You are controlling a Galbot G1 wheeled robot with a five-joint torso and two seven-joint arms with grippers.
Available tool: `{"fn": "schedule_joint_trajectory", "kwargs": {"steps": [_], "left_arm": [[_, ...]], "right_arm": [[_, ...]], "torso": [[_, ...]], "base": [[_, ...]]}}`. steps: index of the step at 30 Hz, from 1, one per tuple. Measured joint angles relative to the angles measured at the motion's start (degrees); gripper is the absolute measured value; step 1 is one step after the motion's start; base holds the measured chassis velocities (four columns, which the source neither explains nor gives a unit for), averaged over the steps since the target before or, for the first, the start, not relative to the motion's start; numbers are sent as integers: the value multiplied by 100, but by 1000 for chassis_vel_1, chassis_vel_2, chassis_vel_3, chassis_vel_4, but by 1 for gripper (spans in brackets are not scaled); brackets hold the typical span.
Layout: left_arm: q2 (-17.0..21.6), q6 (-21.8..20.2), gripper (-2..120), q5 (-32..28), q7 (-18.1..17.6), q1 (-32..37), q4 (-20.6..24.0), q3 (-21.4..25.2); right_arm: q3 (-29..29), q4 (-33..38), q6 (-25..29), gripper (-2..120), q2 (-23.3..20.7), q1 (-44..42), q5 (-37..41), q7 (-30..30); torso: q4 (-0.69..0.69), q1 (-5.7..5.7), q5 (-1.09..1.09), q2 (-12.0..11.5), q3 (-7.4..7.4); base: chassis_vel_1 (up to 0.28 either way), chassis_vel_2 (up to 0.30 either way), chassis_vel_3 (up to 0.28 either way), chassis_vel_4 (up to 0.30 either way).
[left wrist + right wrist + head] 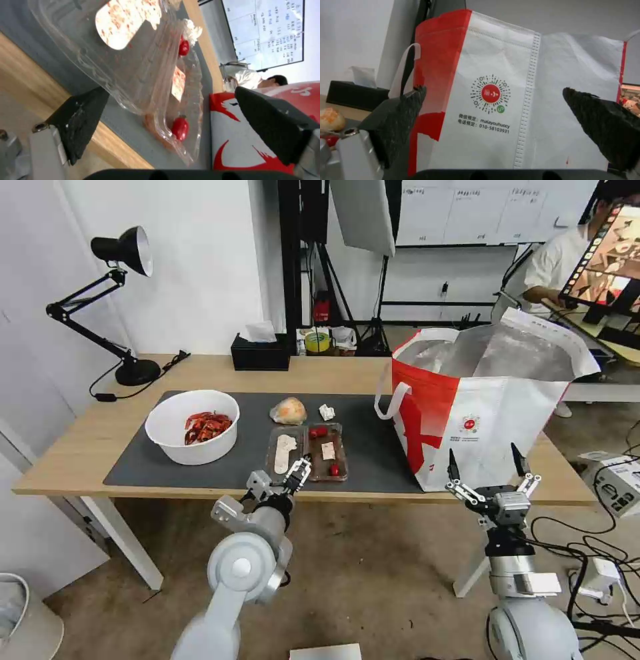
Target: Pick up the trash from the table and place it into the takeout bag.
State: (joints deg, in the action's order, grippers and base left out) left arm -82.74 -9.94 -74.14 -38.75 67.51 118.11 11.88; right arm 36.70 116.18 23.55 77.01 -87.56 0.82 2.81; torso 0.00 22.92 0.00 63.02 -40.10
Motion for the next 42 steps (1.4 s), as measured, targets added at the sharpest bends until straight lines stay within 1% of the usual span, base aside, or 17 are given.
{"fn": "schedule_joint_trajectory", "kwargs": {"steps": [10, 13, 19, 27, 34, 42], "left_arm": [[-32, 77, 100, 85, 51, -41, -20, 23], [-33, 127, 100, 88, 210, -41, 7, 30], [-46, 195, 100, 81, 407, -44, 86, 10], [-95, 256, 100, 71, 596, -61, 162, -64], [-147, 258, 100, 71, 657, -32, 189, -141], [-222, 250, 100, 172, 679, 20, 169, -338]], "right_arm": [[1, -41, 24, 100, 24, 15, 2, -3], [-1, -46, 30, 100, 27, 21, 1, -7], [0, -46, 45, 100, 29, 24, 1, -14], [15, -46, 63, 100, 30, 19, 7, -18], [21, -45, 64, 100, 30, 32, 14, -18], [43, -42, 67, 100, 41, 27, 21, -19]], "torso": [[0, 0, 0, 0, 0], [0, 0, 0, 0, 0], [0, 0, 0, 0, 0], [0, 0, 0, 0, 0], [0, 0, 0, 0, 0], [0, 0, 0, 0, 0]], "base": [[0, 0, 0, 0], [0, 0, 0, 0], [0, 0, 0, 0], [0, 0, 0, 0], [0, 0, 0, 0], [0, 0, 0, 0]]}}
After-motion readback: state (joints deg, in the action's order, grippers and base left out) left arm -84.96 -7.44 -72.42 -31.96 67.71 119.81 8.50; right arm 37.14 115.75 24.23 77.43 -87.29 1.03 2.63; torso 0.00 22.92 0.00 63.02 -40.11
